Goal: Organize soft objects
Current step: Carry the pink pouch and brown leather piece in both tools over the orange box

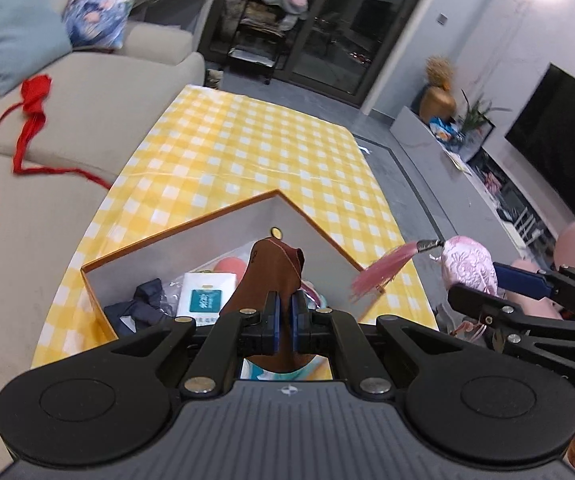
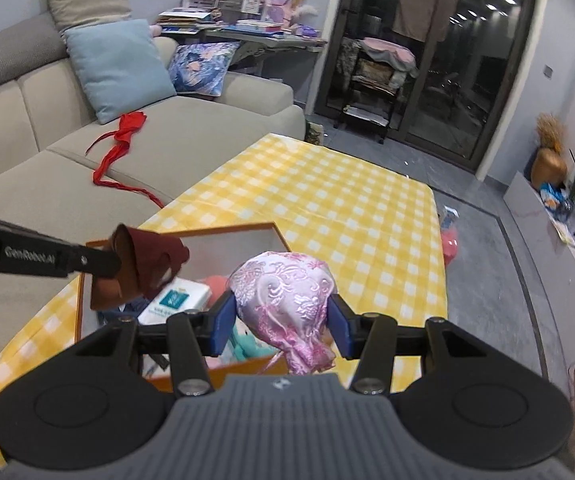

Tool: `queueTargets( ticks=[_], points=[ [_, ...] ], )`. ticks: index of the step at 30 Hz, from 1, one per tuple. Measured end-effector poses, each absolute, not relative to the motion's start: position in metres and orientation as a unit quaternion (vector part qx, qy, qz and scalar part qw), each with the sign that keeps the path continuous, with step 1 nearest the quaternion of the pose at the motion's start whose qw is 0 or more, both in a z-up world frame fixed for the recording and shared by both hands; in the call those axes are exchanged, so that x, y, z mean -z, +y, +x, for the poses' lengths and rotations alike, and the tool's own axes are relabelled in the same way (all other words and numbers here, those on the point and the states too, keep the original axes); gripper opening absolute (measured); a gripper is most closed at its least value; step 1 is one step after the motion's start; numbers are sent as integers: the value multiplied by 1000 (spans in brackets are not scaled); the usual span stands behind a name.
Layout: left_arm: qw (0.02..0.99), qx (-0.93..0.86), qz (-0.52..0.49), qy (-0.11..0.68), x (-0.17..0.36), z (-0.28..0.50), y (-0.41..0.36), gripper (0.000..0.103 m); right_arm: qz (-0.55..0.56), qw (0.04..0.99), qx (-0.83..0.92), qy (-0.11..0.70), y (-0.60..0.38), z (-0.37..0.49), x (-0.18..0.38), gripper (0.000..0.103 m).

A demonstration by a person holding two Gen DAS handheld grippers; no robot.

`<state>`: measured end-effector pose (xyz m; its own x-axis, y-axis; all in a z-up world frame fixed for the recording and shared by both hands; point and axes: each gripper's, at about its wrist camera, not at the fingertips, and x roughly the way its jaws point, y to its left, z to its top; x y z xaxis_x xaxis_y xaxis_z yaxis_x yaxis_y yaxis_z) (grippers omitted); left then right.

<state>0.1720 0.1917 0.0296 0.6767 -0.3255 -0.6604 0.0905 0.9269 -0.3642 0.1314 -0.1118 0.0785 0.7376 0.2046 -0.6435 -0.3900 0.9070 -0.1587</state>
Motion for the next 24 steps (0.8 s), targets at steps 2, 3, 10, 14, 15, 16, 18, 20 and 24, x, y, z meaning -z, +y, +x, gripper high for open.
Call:
queueTargets(
  ticks=[2,3,10,14,15,16,18,20,24],
  points=[
    [900,111,-161,389,-26,180,199,6,-153,919,-167,321,-100,141,-78,49],
    [899,112,-163,390,-24,184,202,6,-155,919,-170,320,-94,147,-78,49],
    [883,118,-211,402,6,216,216,6,-119,915,-183,340,-67,191,-63,49],
    [878,129,-215,408,25,237,211,6,-110,911,-176,356,-52,214,-45,49],
    [877,131,-213,410,29,242,209,6,-110,909,-173,362,-49,220,-39,49],
    [877,128,-209,413,34,247,207,6,-108,908,-170,368,-47,226,-34,49],
    [878,121,-204,416,44,253,204,6,-102,905,-163,379,-46,236,-25,49],
    [871,120,-207,430,58,260,201,6,-97,902,-159,389,-47,247,-16,49],
    [861,122,-209,447,77,272,194,6,-81,901,-147,400,-49,272,-3,49]
  ],
)
